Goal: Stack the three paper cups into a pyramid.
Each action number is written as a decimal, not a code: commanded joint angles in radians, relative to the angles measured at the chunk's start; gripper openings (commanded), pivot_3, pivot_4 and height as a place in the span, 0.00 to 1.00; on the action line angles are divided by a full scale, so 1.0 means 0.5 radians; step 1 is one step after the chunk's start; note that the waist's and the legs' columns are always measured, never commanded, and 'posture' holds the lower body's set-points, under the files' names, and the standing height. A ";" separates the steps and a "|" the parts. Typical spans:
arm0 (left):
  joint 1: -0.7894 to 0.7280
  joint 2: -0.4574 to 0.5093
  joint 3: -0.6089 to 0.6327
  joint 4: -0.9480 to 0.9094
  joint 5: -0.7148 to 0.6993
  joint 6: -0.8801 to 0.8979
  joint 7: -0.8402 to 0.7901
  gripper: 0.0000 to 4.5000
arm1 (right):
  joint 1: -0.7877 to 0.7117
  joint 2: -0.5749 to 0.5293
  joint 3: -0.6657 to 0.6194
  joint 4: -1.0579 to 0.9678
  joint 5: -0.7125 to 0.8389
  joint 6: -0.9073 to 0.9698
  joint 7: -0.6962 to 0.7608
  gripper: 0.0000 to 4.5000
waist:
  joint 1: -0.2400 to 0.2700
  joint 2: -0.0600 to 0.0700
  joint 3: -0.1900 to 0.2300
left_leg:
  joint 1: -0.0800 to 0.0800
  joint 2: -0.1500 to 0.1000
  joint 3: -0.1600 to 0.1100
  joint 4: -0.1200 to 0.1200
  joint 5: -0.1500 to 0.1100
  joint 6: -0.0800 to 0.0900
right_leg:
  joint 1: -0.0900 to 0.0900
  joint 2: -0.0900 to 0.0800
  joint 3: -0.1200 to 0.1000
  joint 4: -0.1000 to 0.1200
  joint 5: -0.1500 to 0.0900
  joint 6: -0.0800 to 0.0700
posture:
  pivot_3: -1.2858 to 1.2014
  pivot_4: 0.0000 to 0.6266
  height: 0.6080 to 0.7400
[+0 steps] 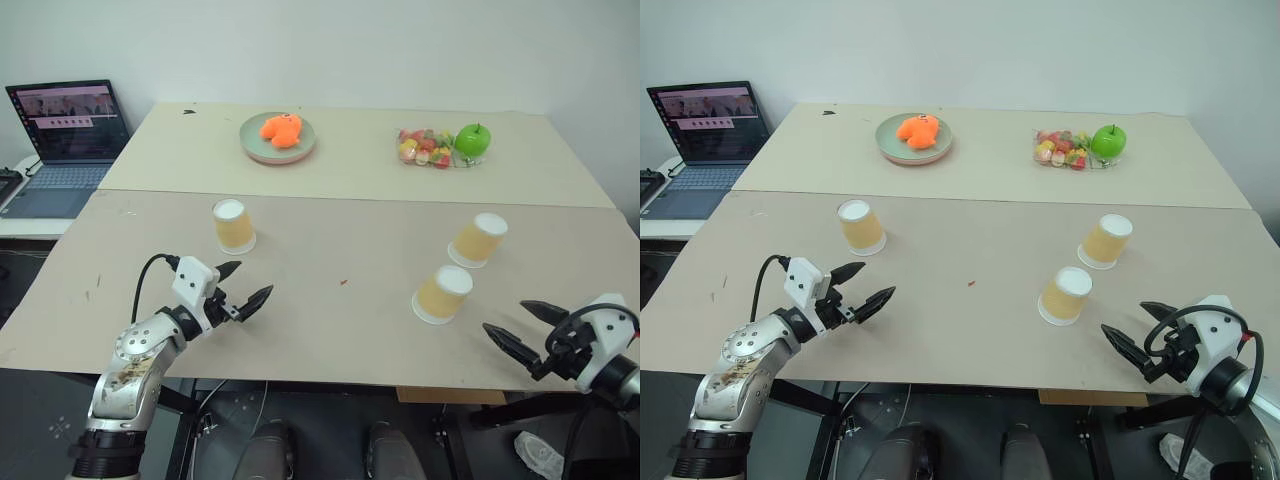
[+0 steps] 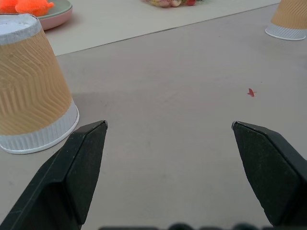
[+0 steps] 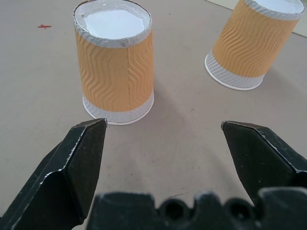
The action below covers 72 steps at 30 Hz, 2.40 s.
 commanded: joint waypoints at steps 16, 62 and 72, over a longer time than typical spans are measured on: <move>-0.271 0.046 -0.170 -0.232 -0.093 0.127 -0.170 0.99 | -0.209 -0.129 0.162 -0.348 0.250 0.308 0.016 1.00 | -0.001 -0.002 0.001 | 0.001 -0.001 -0.001 0.002 0.000 0.000 | 0.003 0.000 0.000 0.000 -0.001 0.001 | 0.52 0.24 0.52; -0.148 0.216 0.290 -0.244 -0.413 0.452 -0.049 1.00 | -1.268 0.199 0.777 0.751 -0.087 -0.193 0.180 0.61 | -0.019 -0.005 0.003 | 0.003 -0.002 0.000 0.000 0.000 -0.001 | 0.002 0.001 -0.001 0.001 -0.001 0.001 | 0.52 0.24 0.52; -0.006 0.224 0.348 -0.278 -0.394 0.407 -0.049 1.00 | -1.946 0.685 1.309 1.172 -0.215 -0.289 0.471 0.61 | -0.051 -0.007 0.005 | 0.000 -0.001 -0.001 -0.002 0.003 -0.004 | -0.005 0.002 -0.002 0.003 0.000 0.000 | 0.52 0.24 0.52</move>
